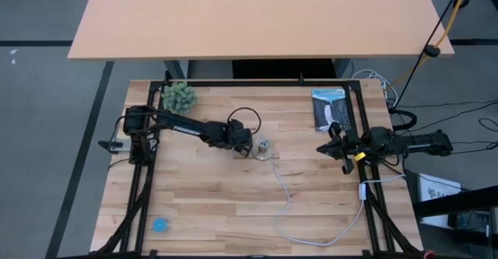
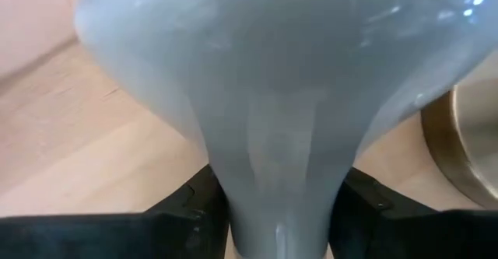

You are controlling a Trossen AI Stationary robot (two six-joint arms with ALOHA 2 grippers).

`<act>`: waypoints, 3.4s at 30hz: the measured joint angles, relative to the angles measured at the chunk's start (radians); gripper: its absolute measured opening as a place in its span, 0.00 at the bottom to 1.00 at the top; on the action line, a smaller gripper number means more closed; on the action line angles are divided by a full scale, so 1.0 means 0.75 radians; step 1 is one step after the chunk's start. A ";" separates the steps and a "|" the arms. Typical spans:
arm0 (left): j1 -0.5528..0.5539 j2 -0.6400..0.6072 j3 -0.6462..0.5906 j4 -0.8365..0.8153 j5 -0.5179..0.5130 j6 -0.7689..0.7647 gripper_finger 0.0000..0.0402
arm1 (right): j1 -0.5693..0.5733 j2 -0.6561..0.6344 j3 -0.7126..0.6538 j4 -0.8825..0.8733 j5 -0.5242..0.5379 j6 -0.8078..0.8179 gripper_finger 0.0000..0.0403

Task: Screw lightbulb
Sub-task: Insert the lightbulb into the lamp

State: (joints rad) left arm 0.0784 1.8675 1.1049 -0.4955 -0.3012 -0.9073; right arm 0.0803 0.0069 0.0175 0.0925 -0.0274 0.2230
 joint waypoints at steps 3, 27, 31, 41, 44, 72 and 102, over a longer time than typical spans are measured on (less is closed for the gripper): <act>-0.011 0.000 0.000 0.059 -0.016 -0.003 0.39 | 0.000 0.000 0.000 0.000 0.000 0.000 0.00; -0.464 -0.331 -0.182 0.952 -0.793 0.603 0.40 | 0.000 0.000 0.000 0.001 0.000 0.000 0.00; -0.445 -0.319 -0.503 1.693 -0.528 0.683 0.40 | 0.000 0.000 0.000 -0.001 0.000 0.000 0.00; -0.341 -0.254 -0.764 2.458 0.041 1.039 0.40 | 0.000 0.000 0.000 -0.001 0.000 0.000 0.00; -0.319 -0.253 -0.674 2.284 0.041 1.171 0.40 | 0.000 0.000 0.000 -0.002 0.000 0.000 0.00; -0.057 -0.086 -0.446 2.066 0.324 1.063 0.40 | 0.000 0.000 0.000 0.000 0.000 0.000 0.00; -0.081 -0.036 -0.446 2.016 0.311 1.077 0.44 | 0.000 0.535 0.098 0.011 0.153 0.076 0.00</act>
State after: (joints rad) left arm 0.0174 1.8404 0.7704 1.0166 -0.0681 -0.0998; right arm 0.0803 0.4083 0.0912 0.1005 0.0872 0.2800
